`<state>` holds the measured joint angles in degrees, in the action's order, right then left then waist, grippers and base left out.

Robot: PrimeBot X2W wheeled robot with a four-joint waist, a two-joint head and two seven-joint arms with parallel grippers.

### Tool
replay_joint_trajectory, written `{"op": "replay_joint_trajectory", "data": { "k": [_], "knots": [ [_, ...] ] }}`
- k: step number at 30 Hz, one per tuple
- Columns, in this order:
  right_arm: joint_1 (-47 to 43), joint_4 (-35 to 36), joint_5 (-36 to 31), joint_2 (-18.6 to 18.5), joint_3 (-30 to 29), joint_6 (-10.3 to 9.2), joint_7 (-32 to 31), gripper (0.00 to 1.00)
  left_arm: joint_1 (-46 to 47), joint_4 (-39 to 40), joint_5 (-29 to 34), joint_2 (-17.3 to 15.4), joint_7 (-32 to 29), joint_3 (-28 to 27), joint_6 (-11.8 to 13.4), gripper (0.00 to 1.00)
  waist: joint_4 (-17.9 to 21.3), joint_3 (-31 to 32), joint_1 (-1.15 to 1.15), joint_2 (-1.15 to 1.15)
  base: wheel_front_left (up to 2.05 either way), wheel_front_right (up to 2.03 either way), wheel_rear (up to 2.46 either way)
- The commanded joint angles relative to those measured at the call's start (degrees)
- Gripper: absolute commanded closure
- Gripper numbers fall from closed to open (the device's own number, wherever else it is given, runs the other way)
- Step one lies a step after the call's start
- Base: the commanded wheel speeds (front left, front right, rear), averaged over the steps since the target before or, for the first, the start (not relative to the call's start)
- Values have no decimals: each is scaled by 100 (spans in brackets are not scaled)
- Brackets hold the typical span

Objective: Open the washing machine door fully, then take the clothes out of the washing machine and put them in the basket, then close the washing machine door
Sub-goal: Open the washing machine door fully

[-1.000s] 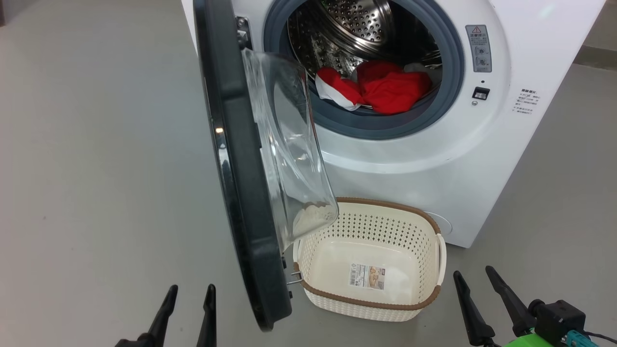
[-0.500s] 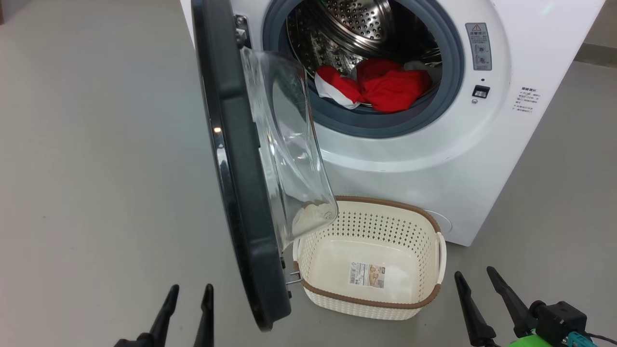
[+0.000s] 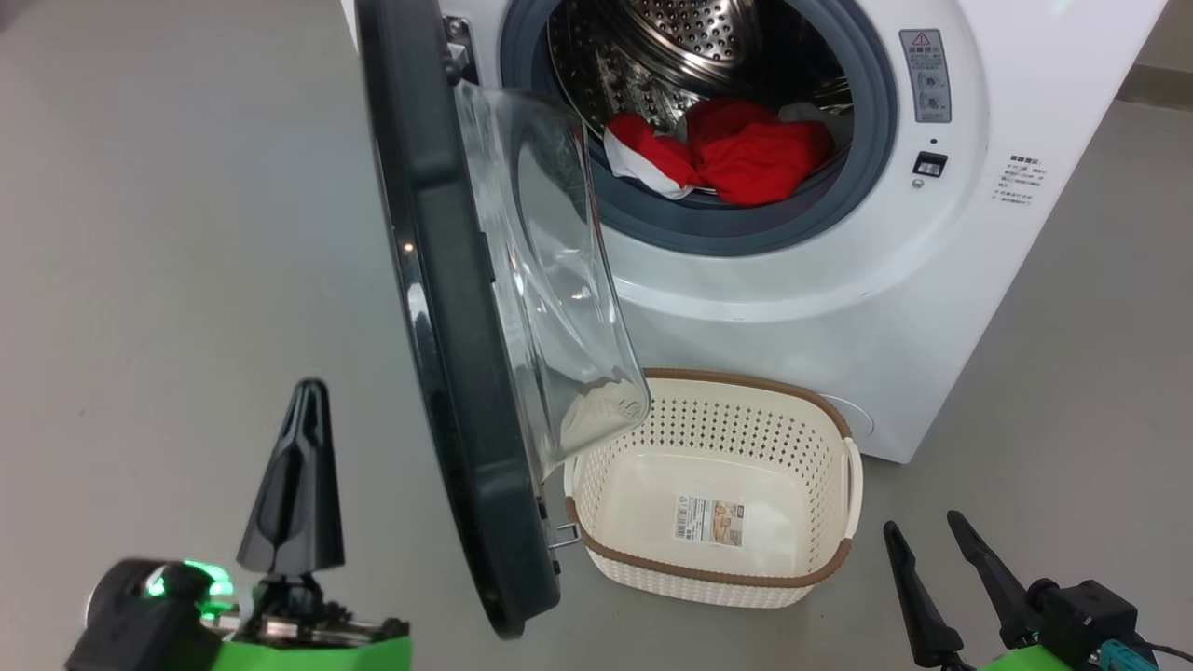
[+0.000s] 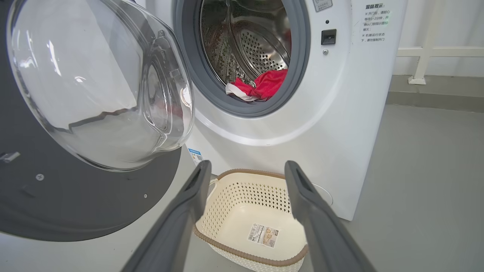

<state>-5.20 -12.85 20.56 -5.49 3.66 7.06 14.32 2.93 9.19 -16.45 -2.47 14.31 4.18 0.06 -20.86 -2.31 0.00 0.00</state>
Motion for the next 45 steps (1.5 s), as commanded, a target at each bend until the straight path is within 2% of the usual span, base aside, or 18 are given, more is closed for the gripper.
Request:
{"op": "replay_joint_trajectory", "data": {
  "k": [1,5,8,12,16,21,29,36,45],
  "knots": [
    [124,158,-56,-96,88,43,68,0,222,313,20,-41,69,-94,37,100,17,-18,0,0,0,0,0],
    [141,163,-92,-99,85,43,68,0,297,922,179,-41,69,379,45,100,60,-56,0,0,0,0,0],
    [161,164,-130,-98,68,43,68,0,246,1060,280,-41,69,908,-31,100,89,-93,0,0,0,0,0],
    [202,170,-173,-102,36,43,68,0,88,697,197,-41,69,1698,-111,100,118,-156,0,0,0,0,0],
    [225,172,-207,-100,25,43,68,0,29,147,8,-41,69,1965,-136,100,144,-180,0,0,0,0,0],
    [236,172,-231,-98,16,43,68,0,50,-304,-208,-41,69,2100,-155,100,160,-200,0,0,0,0,0],
    [240,155,-230,-107,55,43,68,0,94,-1104,-750,-41,69,2102,-3,100,181,-196,0,0,0,0,0],
    [202,162,-227,-109,80,43,68,0,108,-1342,-949,-41,69,1933,188,100,160,-176,0,0,0,0,0],
    [184,177,-226,-113,108,43,68,0,-5,-1418,-847,-41,69,1473,192,100,142,-174,0,0,0,0,0]
  ]
}}
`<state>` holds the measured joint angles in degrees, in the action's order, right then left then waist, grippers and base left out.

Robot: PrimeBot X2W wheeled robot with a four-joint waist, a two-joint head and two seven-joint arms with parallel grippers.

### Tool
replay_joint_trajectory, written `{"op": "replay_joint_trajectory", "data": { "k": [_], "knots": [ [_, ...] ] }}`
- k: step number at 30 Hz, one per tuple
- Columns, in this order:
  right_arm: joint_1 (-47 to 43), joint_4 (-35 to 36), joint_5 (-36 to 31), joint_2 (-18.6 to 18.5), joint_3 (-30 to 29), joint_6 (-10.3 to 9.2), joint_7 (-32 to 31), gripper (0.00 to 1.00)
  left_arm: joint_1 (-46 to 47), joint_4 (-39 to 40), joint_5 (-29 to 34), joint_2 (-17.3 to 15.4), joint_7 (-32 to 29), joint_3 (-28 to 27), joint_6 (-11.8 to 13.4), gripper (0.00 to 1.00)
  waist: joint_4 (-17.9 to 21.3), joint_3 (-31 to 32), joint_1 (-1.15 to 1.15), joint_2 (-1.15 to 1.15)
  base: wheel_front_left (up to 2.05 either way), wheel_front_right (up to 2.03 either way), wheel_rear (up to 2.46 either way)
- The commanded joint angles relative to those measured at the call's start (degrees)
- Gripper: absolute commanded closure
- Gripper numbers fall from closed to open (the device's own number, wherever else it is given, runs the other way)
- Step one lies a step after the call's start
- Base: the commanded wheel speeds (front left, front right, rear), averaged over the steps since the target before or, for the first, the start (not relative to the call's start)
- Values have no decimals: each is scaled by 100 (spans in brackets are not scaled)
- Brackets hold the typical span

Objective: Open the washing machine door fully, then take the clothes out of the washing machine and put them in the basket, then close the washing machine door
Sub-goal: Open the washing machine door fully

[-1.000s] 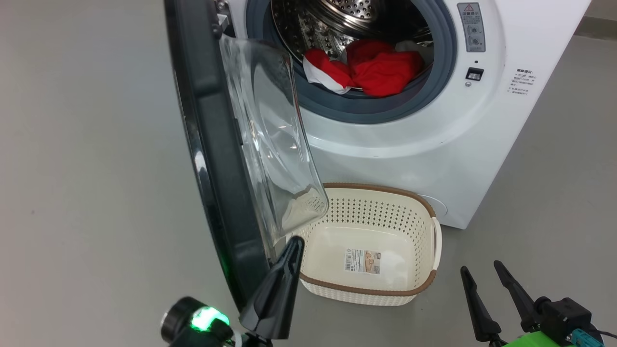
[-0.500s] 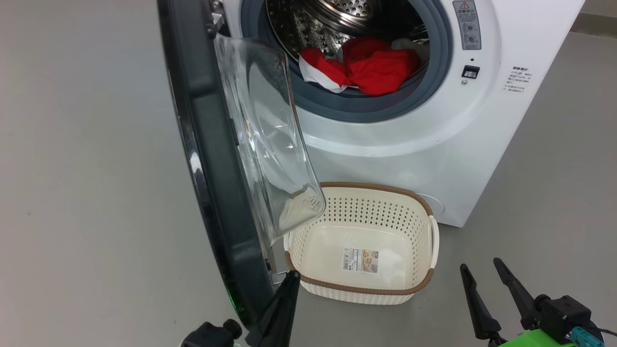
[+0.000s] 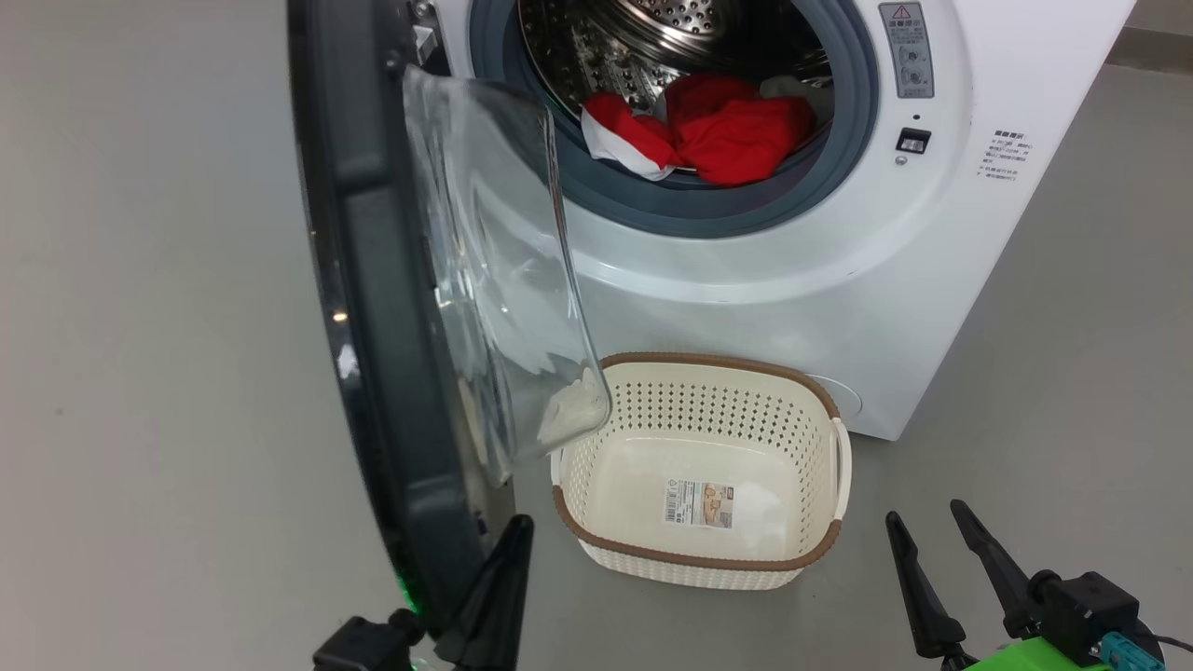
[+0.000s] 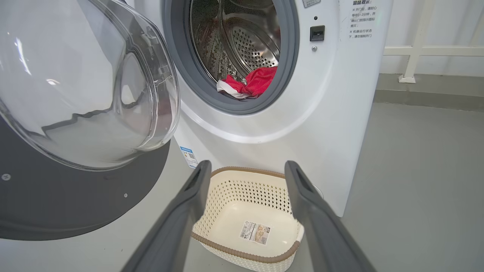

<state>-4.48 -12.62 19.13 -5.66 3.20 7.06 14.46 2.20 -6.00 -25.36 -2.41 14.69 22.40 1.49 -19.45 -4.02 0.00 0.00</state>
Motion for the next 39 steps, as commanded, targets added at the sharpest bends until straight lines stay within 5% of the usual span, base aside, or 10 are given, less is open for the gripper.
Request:
{"op": "replay_joint_trajectory", "data": {
  "k": [1,21,39],
  "knots": [
    [111,155,-91,-95,152,43,53,0,44,104,70,-46,31,-417,54,100,0,-4,0,0,0,0,0],
    [229,195,-117,-107,114,43,53,0,-63,209,688,-46,31,-2312,82,100,21,-190,0,0,0,0,0],
    [403,244,-116,-162,97,43,54,0,687,-346,1208,-170,31,-4390,-296,100,306,-524,0,0,0,0,0]
  ]
}}
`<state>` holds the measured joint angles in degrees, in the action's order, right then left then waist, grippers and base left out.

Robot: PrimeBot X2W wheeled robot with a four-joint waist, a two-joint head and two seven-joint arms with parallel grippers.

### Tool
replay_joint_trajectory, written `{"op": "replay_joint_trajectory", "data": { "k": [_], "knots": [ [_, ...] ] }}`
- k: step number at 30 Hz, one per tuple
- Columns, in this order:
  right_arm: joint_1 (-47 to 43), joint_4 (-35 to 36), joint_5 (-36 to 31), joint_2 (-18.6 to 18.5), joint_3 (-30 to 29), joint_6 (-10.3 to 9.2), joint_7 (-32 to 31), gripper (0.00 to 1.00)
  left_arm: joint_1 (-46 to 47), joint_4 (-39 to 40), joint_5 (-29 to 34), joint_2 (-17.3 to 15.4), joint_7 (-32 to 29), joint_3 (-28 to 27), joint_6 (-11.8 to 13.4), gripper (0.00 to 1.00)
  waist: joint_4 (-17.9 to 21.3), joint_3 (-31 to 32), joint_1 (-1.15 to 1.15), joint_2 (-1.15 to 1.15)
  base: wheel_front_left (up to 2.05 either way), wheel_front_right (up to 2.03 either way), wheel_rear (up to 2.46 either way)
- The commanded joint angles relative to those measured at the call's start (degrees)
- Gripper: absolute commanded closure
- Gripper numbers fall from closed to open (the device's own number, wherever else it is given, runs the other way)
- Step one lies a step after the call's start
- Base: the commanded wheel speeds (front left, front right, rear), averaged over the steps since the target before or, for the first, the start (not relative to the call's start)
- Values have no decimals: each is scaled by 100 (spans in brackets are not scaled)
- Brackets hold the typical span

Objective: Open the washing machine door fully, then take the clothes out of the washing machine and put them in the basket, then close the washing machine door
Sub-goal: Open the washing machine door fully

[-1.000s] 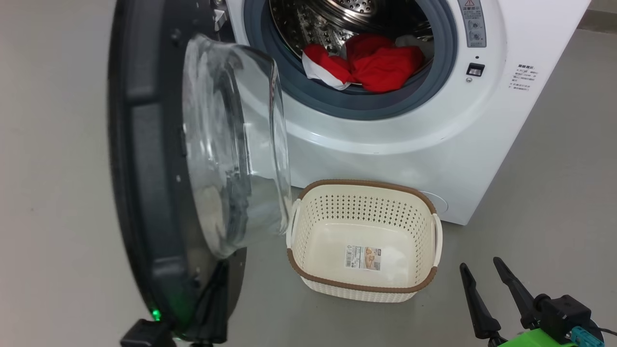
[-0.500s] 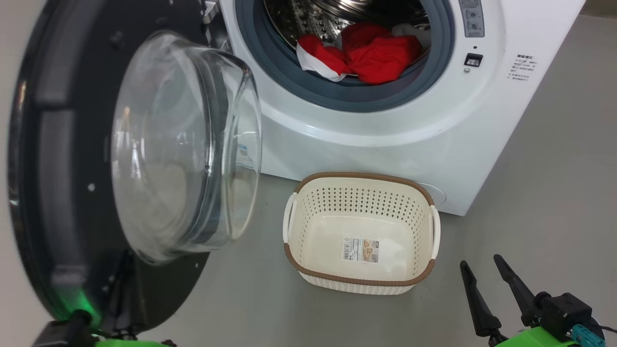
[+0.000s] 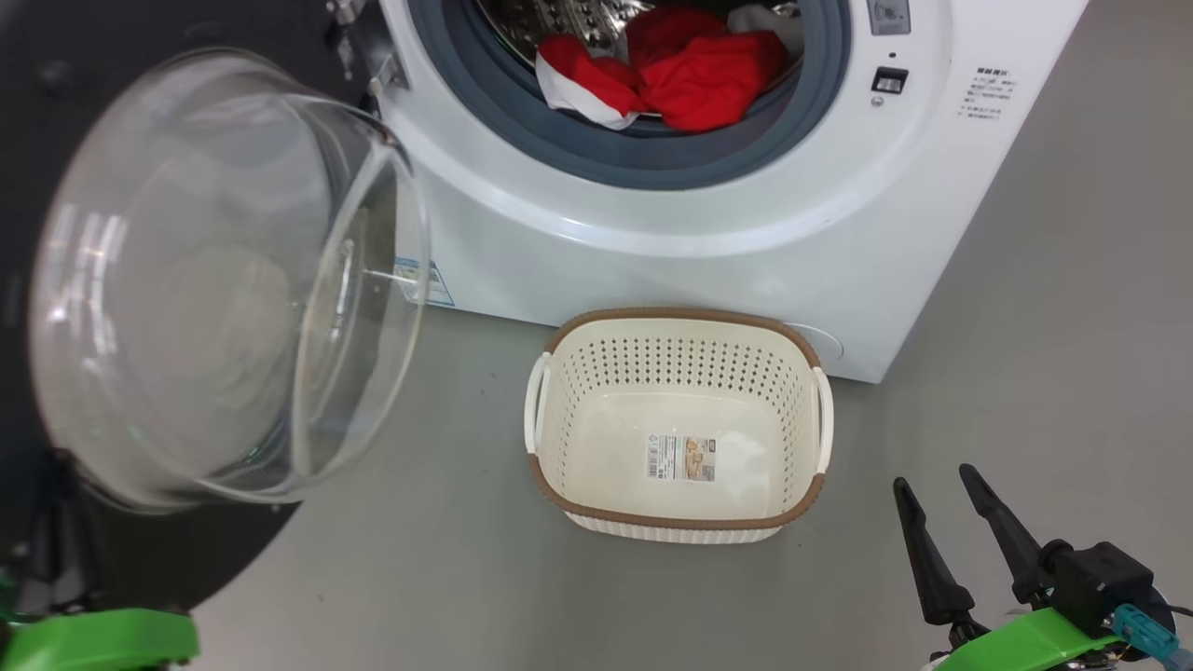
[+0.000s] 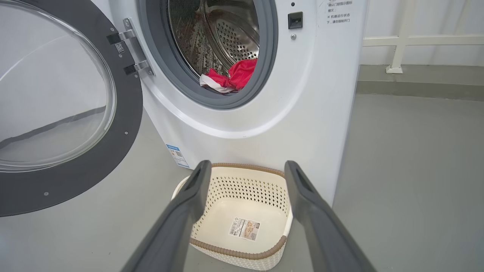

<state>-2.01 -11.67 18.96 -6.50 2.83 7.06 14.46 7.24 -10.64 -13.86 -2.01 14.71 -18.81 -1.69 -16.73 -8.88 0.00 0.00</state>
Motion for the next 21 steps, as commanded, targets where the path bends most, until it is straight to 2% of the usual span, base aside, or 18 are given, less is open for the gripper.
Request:
{"op": "replay_joint_trajectory", "data": {
  "k": [1,15,21],
  "knots": [
    [168,150,-99,-85,133,43,54,0,237,69,89,-235,29,-362,-4,100,49,-59,0,0,0,0,0],
    [348,195,-103,-172,116,43,54,0,1098,-733,385,-670,29,-1344,-277,100,207,-389,0,0,0,0,0],
    [424,221,-107,-192,142,43,54,0,1458,-1089,506,-869,29,-1737,-319,100,284,-524,0,0,0,0,0]
  ]
}}
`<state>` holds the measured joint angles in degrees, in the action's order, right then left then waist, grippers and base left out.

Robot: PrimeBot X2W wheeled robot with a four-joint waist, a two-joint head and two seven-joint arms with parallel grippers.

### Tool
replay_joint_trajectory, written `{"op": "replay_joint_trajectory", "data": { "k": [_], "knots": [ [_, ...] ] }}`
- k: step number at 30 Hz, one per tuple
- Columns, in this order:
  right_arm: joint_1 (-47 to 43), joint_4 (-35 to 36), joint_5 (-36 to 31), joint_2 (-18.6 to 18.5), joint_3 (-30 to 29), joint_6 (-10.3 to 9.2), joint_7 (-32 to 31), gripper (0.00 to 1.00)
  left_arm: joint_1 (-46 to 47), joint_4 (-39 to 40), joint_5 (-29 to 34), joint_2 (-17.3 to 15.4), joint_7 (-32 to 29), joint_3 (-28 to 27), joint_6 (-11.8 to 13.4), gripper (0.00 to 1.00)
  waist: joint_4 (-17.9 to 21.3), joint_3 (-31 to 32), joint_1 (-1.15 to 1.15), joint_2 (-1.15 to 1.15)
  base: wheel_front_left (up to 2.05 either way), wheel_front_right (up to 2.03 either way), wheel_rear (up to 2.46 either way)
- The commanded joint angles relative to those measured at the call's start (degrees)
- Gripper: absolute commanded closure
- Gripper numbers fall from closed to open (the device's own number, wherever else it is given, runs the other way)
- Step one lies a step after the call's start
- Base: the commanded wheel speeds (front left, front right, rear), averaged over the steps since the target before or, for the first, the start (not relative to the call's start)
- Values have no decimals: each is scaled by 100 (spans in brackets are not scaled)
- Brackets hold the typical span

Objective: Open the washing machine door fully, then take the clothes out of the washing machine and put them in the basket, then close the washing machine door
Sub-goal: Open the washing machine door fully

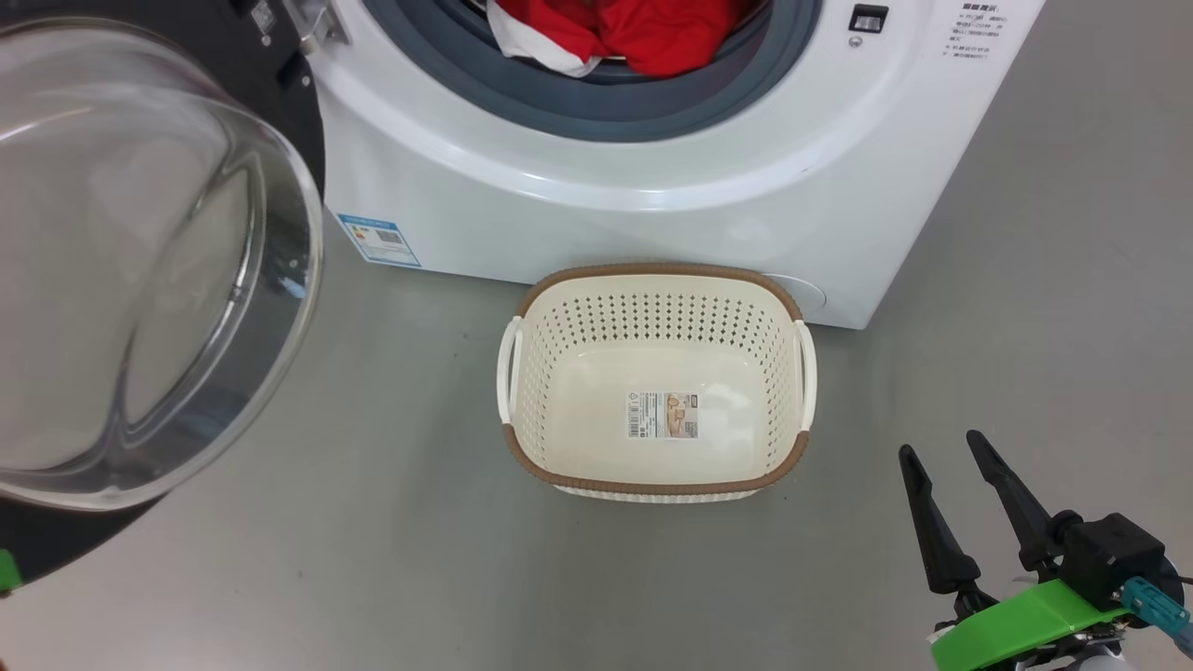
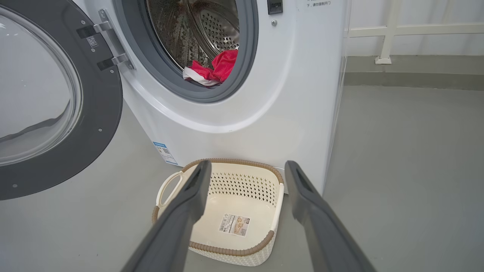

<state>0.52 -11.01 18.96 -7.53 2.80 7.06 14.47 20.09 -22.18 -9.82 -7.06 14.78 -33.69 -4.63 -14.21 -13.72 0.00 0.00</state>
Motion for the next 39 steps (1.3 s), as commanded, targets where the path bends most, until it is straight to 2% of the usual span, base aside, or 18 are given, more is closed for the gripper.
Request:
{"op": "replay_joint_trajectory", "data": {
  "k": [1,11,22,31,39],
  "knots": [
    [171,155,-107,-89,146,43,52,0,173,65,102,-363,22,-250,-25,100,32,-40,0,0,0,0,0],
    [182,138,-106,-88,141,43,52,0,411,-215,301,-457,22,-617,-69,100,69,-62,0,0,0,0,0],
    [188,125,-112,-80,176,43,52,0,567,-528,425,-510,22,-698,-184,100,81,9,0,0,0,0,0],
    [123,113,-113,-73,162,43,52,0,264,-360,441,-308,22,-467,-269,100,69,211,0,0,0,0,0],
    [19,91,-111,-52,151,43,52,0,-282,195,338,23,22,-70,-283,100,50,449,0,0,0,0,0]
  ]
}}
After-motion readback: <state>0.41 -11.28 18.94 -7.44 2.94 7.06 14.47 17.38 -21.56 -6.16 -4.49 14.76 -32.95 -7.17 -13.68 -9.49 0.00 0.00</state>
